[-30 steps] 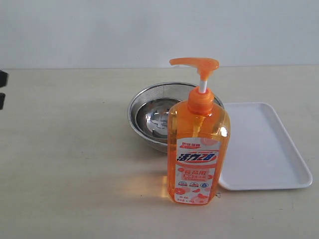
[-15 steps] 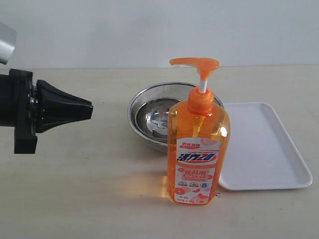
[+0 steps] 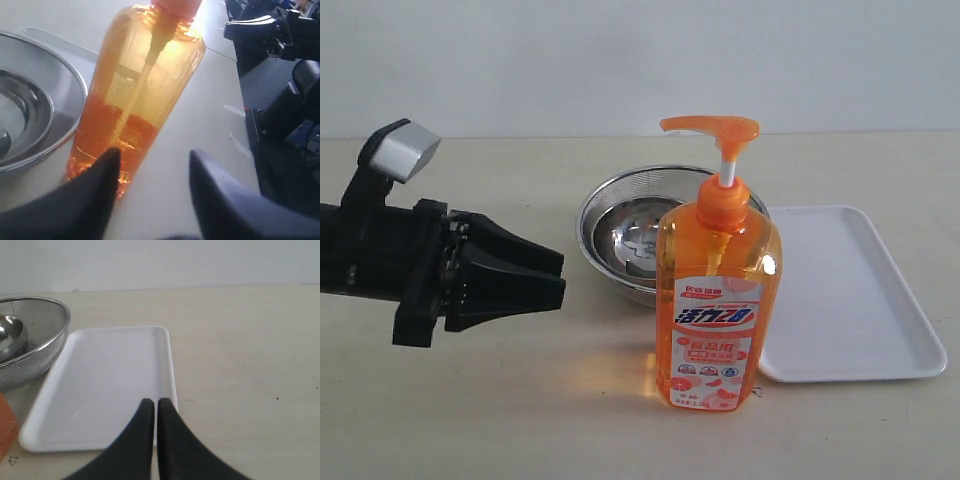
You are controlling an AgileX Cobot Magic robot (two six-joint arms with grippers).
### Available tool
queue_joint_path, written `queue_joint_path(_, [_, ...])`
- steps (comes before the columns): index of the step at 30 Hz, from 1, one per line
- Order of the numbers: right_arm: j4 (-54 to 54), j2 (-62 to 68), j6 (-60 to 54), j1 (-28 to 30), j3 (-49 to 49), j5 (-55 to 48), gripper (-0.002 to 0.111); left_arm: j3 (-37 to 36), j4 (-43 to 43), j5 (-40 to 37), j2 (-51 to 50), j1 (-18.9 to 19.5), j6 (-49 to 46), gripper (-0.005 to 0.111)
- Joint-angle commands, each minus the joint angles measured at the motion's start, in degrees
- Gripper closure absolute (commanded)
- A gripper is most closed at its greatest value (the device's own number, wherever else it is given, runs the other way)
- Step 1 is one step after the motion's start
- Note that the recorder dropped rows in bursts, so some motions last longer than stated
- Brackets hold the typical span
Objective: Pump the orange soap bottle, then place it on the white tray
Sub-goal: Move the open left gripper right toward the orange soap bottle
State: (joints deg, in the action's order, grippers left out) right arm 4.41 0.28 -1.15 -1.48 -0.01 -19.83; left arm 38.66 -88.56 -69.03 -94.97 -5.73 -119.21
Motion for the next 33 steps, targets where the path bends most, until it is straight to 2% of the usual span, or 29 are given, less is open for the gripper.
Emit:
queue_joint_path(1, [-0.26,-0.28,-0.09,0.27,0.01,0.73,0.108,-0.05,-3.53,-0.93,-0.33,-0.33,-0.42,0.028])
queue_joint_path(4, [-0.26,-0.28,-0.09,0.27,0.01,0.73,0.108,-0.05,-6.68,-0.93,-0.33,-0.33,-0.42,0.011])
queue_joint_path(6, [-0.26,-0.28,-0.09,0.27,0.01,0.73,0.108,-0.05,-8.31,-0.93,-0.33,-0.33,-0.42,0.005])
queue_joint_path(13, [-0.26,-0.28,-0.09,0.27,0.01,0.73,0.108,-0.05,-10.50,-0.93,-0.33,-0.16,-0.32,0.003])
queue_joint_path(15, [-0.26,-0.28,-0.09,0.27,0.01,0.73,0.108,-0.05,-10.62,-0.93,-0.33,-0.20,-2.93,0.003])
queue_joint_path(17, [-0.26,-0.28,-0.09,0.27,0.01,0.73,0.108,0.92,-5.48,-0.93,-0.33,-0.20,-2.93,0.003])
queue_joint_path(19, [-0.26,-0.28,-0.09,0.27,0.01,0.73,0.108,2.76,4.95,7.14,-0.33,-1.41,-2.93,0.003])
queue_joint_path(24, [-0.26,-0.28,-0.09,0.27,0.01,0.73,0.108,6.04,8.61,12.06,-0.33,-9.09,-2.93,0.003])
queue_joint_path(26, [-0.26,-0.28,-0.09,0.27,0.01,0.73,0.108,7.76,10.13,20.60,-0.33,-13.49,-2.93,0.003])
queue_joint_path(27, [-0.26,-0.28,-0.09,0.27,0.01,0.73,0.108,7.88,10.13,22.32,-0.43,-14.10,-2.93,0.003])
queue_joint_path(33, [-0.26,-0.28,-0.09,0.27,0.01,0.73,0.108,11.86,9.00,18.80,-5.82,-14.46,-2.93,0.003])
